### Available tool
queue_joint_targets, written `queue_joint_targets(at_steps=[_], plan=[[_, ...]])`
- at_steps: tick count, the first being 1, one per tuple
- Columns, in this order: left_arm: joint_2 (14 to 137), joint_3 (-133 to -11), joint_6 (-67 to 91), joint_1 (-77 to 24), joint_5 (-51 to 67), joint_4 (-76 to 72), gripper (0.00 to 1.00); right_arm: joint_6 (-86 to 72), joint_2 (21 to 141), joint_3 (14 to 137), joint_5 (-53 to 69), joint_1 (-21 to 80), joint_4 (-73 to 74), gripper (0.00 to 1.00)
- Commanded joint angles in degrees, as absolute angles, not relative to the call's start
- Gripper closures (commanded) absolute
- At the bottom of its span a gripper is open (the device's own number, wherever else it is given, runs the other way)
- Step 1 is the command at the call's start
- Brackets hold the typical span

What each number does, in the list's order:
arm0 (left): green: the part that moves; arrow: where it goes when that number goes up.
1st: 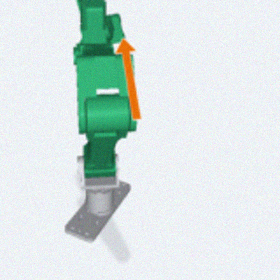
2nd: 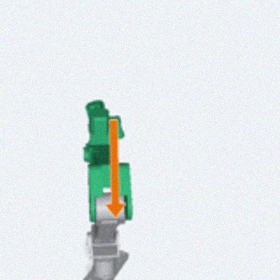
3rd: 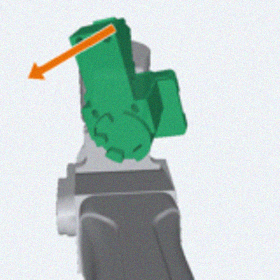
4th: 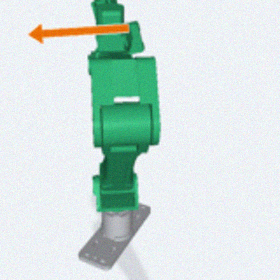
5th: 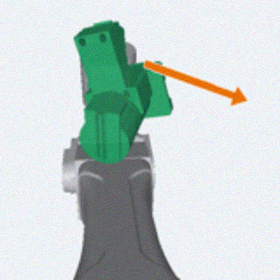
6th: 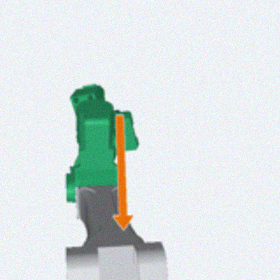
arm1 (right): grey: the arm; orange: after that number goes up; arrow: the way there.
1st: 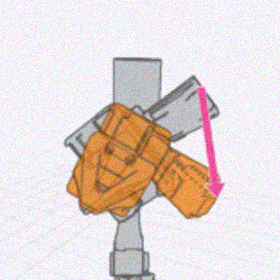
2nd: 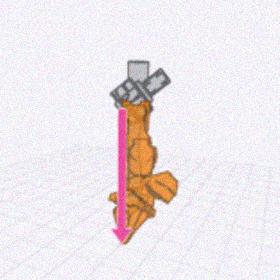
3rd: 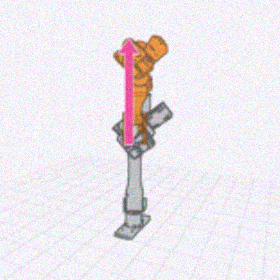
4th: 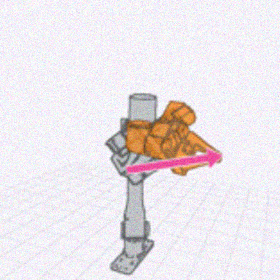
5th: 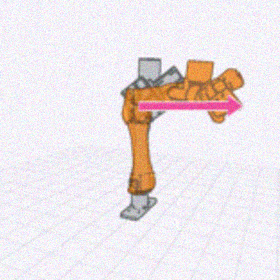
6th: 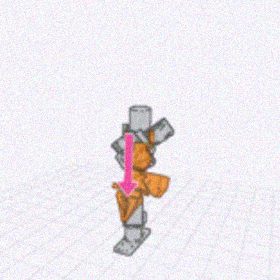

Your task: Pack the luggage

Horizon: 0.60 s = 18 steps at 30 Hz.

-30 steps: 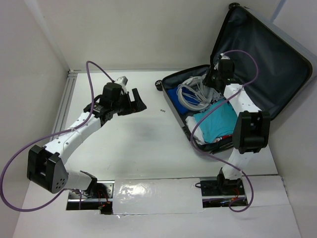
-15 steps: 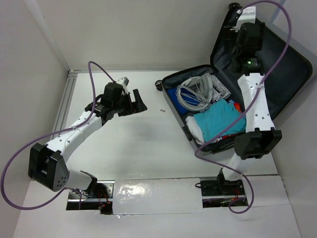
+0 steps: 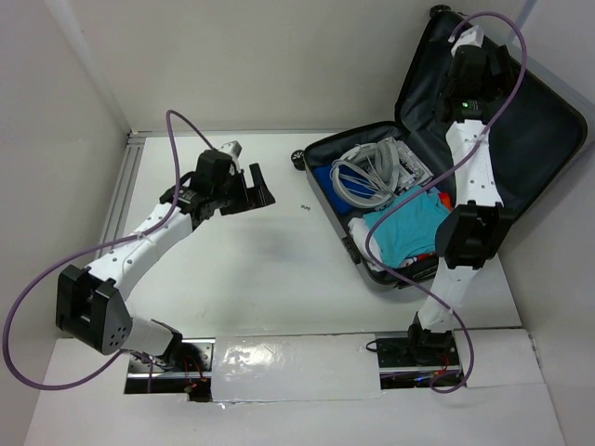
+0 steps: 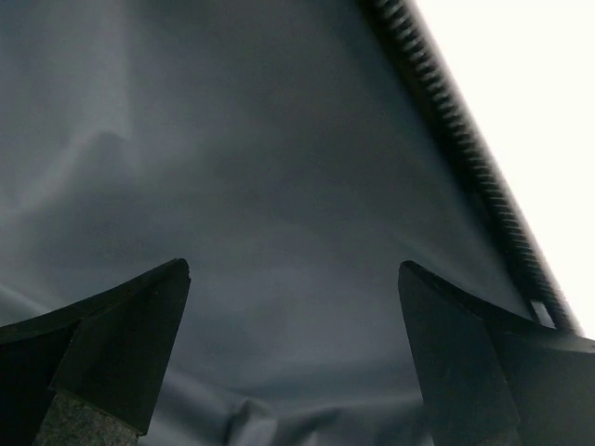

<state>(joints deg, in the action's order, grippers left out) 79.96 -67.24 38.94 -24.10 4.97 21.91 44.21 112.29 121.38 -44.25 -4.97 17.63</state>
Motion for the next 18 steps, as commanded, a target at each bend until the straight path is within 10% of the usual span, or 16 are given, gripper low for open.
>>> queue_joint_targets(at_steps=[1,18], plan=[[80.6,-70.48,37.35,-24.17,4.31,21.8,0.01,49.21,109.78,128.4,-45.53,-3.08,10.28,0.0],[85.17,-72.25,39.02,-24.17,6.06,21.8,0.01,57.13,106.17,125.15,-41.31,0.89,5.63,0.0]])
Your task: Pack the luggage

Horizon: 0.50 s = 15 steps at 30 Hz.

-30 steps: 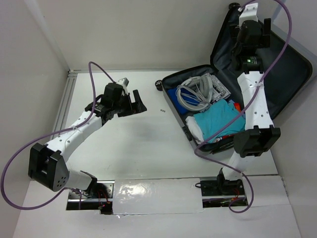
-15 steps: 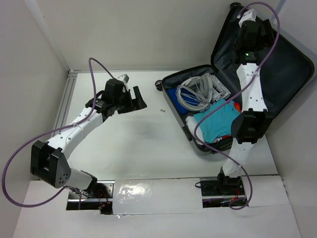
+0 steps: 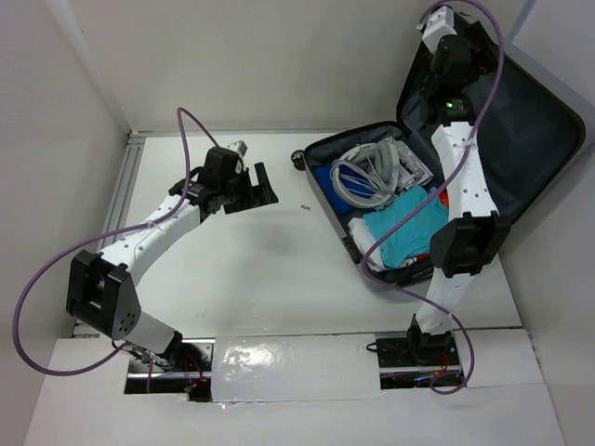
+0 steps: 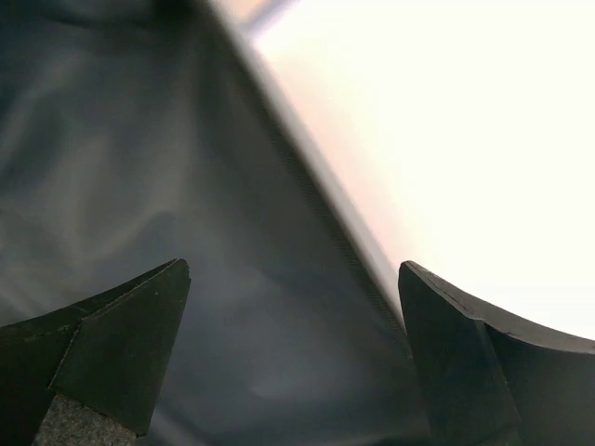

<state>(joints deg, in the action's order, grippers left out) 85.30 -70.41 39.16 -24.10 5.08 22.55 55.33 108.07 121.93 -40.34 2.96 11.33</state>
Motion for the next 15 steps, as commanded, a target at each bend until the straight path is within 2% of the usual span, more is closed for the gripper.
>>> queue_joint_targets(at_steps=[1,10,12,14,15], plan=[[85.17,-72.25,39.02,-24.17,6.06,21.8,0.01,57.13,106.17,125.16,-41.31,-0.17,4.58,0.0],[85.17,-72.25,39.02,-24.17,5.54,21.8,0.01,58.54,106.7,121.99,-40.61,-5.18,3.52,0.0],[85.17,-72.25,39.55,-24.17,5.54,21.8,0.01,58.54,106.7,121.99,-40.61,-5.8,3.52,0.08],[85.17,-71.64,39.55,-24.17,5.54,21.8,0.01,58.54,106.08,121.46,-40.61,-6.85,2.99,0.23],[85.17,-71.63,39.55,-24.17,5.54,21.8,0.01,58.54,106.08,121.46,-40.61,-6.86,2.99,0.48]])
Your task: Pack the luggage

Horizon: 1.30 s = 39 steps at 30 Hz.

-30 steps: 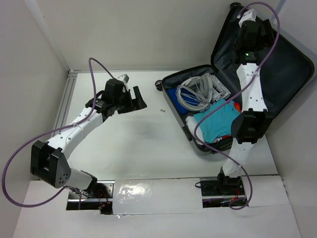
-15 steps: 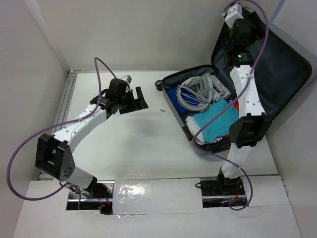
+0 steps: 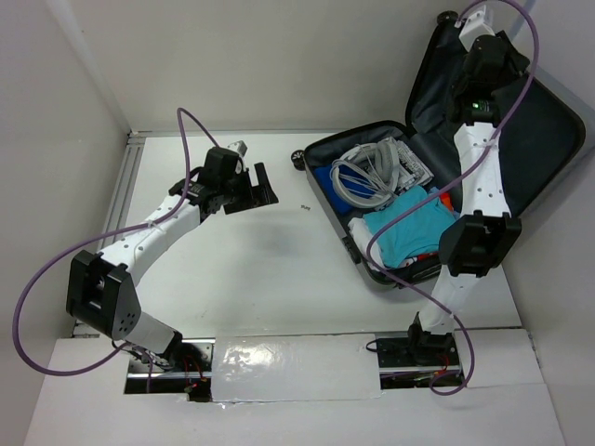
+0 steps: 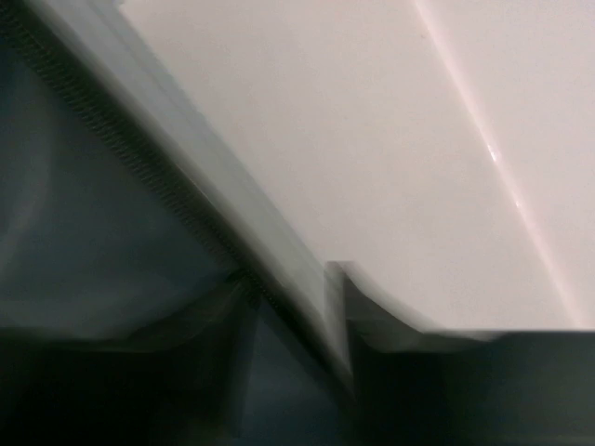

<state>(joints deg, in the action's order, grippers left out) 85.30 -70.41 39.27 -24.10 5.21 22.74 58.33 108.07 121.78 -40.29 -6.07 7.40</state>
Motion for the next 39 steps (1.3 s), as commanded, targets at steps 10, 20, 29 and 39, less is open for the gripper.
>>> queue_joint_targets(at_steps=[10,20,29,39], plan=[[79.19,-66.1,39.55,-24.17,2.46,20.75,0.01,57.75,102.4,122.17,-42.45,2.36,8.51,1.0],[72.87,-61.0,39.55,-24.17,3.6,19.42,0.01,54.24,100.28,123.57,-58.68,32.32,9.76,1.0],[66.27,-58.27,39.55,-24.17,0.53,24.07,0.01,20.59,98.26,109.99,-69.7,62.81,30.41,0.51],[58.37,-61.17,45.53,-23.03,-7.73,41.46,0.01,0.89,84.15,94.58,-27.69,67.59,26.91,0.0]])
